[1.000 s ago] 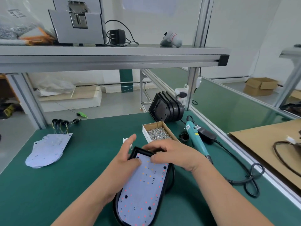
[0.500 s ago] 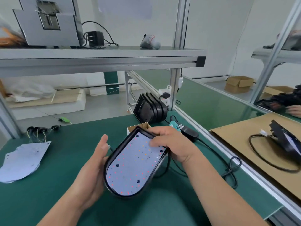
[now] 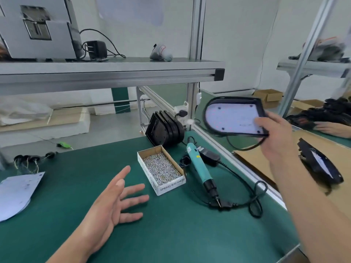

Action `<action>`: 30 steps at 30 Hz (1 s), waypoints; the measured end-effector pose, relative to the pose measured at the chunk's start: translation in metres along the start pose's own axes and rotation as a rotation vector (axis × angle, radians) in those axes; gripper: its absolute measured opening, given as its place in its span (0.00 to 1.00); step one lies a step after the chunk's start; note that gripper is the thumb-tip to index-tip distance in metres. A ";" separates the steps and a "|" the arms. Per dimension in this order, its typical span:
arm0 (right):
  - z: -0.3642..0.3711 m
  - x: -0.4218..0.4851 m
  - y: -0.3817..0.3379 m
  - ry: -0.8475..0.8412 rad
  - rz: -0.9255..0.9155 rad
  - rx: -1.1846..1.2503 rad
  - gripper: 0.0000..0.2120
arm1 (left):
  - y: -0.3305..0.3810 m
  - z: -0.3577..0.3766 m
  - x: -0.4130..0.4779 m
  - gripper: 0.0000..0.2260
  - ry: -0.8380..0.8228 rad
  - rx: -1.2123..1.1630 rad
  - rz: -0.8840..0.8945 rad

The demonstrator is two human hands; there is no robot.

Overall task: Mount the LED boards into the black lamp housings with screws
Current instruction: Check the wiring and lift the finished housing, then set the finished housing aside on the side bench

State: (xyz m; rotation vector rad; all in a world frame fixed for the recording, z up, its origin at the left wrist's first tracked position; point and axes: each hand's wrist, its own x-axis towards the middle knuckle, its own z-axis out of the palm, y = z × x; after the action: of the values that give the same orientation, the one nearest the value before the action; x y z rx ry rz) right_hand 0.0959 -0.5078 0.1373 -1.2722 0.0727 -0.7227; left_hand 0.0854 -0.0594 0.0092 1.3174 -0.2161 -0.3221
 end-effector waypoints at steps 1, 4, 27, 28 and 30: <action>-0.012 0.004 -0.001 0.040 -0.014 -0.012 0.13 | 0.000 0.000 0.000 0.19 0.001 -0.002 0.000; -0.046 0.010 0.005 0.169 -0.030 -0.089 0.12 | -0.001 -0.001 0.002 0.21 0.006 -0.019 -0.008; -0.131 -0.025 0.055 0.375 -0.169 -1.428 0.15 | 0.000 -0.002 -0.001 0.30 0.013 -0.079 -0.111; -0.128 -0.026 0.055 0.376 -0.215 -1.461 0.15 | 0.000 -0.003 -0.001 0.30 0.014 -0.085 -0.114; -0.122 -0.026 0.058 0.354 -0.269 -1.504 0.12 | 0.001 -0.003 -0.001 0.30 0.012 -0.090 -0.117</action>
State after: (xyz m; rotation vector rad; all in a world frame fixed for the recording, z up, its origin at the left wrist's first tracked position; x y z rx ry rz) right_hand 0.0489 -0.5911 0.0382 -2.5790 0.8783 -1.1720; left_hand 0.0853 -0.0563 0.0094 1.2453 -0.1136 -0.4181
